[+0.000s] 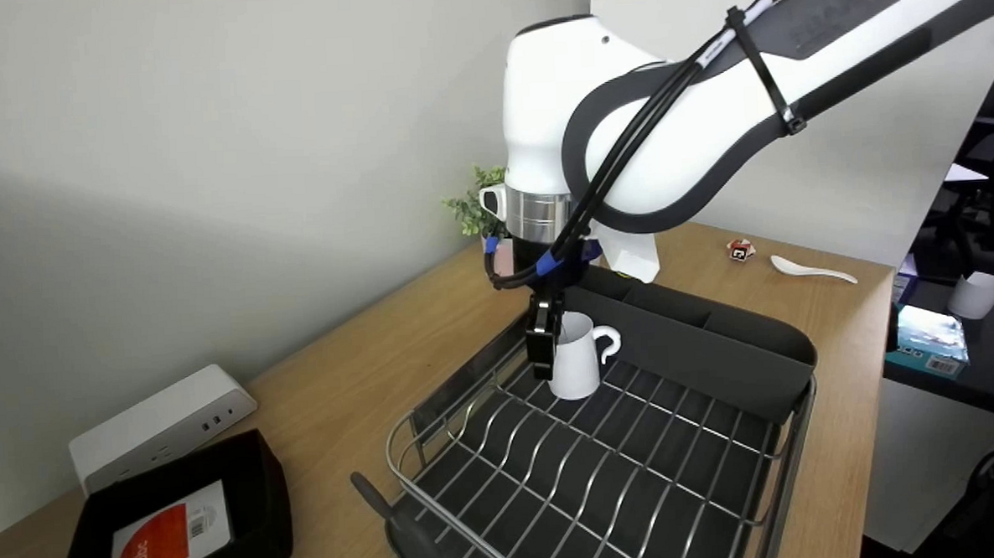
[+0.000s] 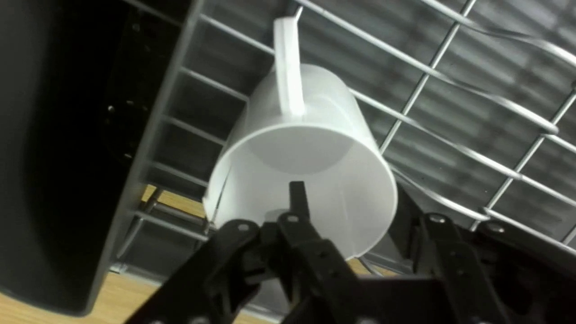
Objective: Remove the white cup from the dish rack and put it on the counter top
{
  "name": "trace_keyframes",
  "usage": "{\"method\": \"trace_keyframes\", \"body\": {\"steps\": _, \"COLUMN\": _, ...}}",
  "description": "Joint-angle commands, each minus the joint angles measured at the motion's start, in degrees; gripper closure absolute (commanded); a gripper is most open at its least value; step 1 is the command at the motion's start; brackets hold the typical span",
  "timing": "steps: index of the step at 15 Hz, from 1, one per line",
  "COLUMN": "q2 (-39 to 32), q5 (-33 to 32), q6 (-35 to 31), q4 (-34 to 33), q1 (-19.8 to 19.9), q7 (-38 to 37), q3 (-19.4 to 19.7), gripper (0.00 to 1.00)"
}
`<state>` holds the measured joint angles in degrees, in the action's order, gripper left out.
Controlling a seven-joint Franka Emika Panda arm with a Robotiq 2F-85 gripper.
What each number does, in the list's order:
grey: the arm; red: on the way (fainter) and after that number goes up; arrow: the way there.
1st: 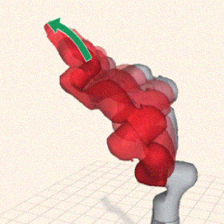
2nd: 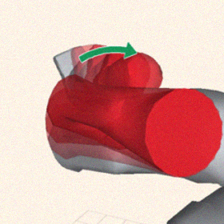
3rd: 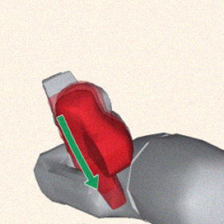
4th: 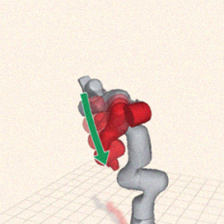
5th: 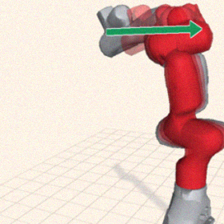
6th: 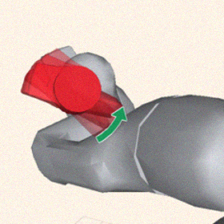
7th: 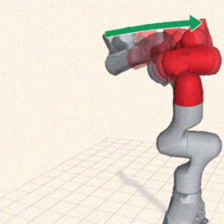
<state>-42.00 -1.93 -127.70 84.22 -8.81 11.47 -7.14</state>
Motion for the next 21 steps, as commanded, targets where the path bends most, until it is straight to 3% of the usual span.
{"method": "trace_keyframes", "body": {"steps": 1, "q2": -0.19, "q5": 0.41, "q6": 1.59, "q4": -0.78, "q1": 0.24, "q7": -1.04, "q3": -0.44, "gripper": 0.82}}
{"method": "trace_keyframes", "body": {"steps": 3, "q2": 1.24, "q5": 0.29, "q6": 0.49, "q4": 1.12, "q1": -0.04, "q7": -2.55, "q3": -0.17, "gripper": 0.98}}
{"method": "trace_keyframes", "body": {"steps": 5, "q2": 3.03, "q5": 0.11, "q6": -0.71, "q4": 3.52, "q1": -0.41, "q7": -4.50, "q3": 0.10, "gripper": 1.00}}
{"method": "trace_keyframes", "body": {"steps": 14, "q2": 11.00, "q5": -2.11, "q6": -4.86, "q4": 12.37, "q1": -2.90, "q7": -11.97, "q3": 1.02, "gripper": 0.99}}
{"method": "trace_keyframes", "body": {"steps": 21, "q2": 18.58, "q5": -9.44, "q6": -13.37, "q4": 20.18, "q1": -4.73, "q7": -14.71, "q3": 2.00, "gripper": 0.99}}
